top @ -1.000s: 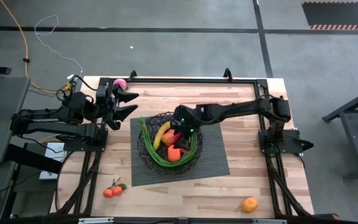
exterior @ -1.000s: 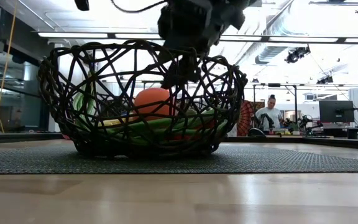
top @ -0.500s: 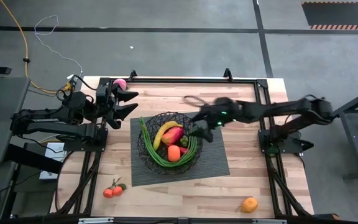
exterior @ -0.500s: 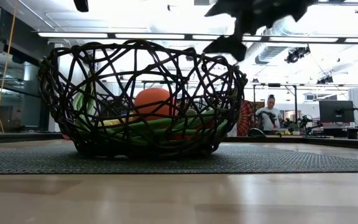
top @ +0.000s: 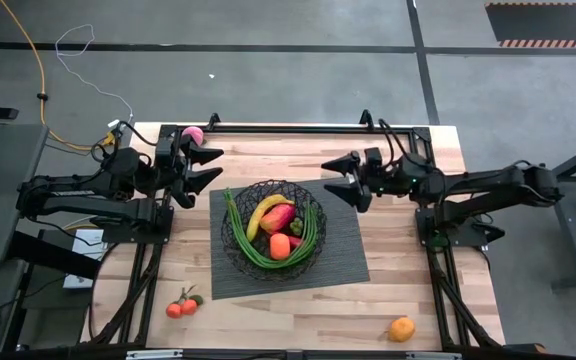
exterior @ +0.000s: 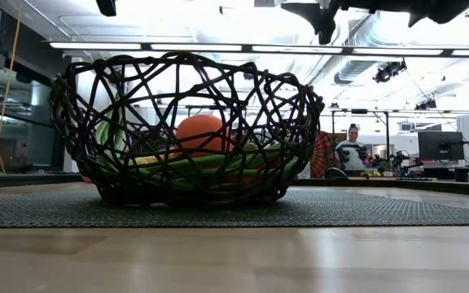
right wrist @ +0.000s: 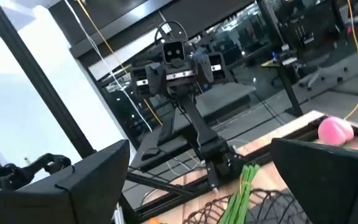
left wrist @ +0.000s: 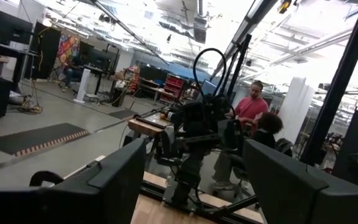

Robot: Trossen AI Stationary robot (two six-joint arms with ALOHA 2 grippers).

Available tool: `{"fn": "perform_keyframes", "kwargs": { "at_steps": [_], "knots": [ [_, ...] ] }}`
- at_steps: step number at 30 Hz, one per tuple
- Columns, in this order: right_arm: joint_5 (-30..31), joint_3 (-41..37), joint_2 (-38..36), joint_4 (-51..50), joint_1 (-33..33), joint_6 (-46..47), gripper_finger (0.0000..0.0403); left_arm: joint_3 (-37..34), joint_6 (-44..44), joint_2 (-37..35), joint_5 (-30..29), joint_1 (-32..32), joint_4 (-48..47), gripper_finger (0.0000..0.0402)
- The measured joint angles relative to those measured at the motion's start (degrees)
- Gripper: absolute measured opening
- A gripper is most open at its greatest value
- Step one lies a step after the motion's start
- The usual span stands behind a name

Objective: Build produce basket
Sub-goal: Put the yellow lemon into the black mesh basket

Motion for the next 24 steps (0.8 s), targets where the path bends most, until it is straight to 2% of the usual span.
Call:
{"fn": "perform_keyframes", "kwargs": {
  "at_steps": [24],
  "knots": [
    [0.00,0.93,0.04,-0.08,0.02,0.39,0.0369,0.00,1.51,0.00,-0.03,0.00,-0.02,0.0257]
  ]
}}
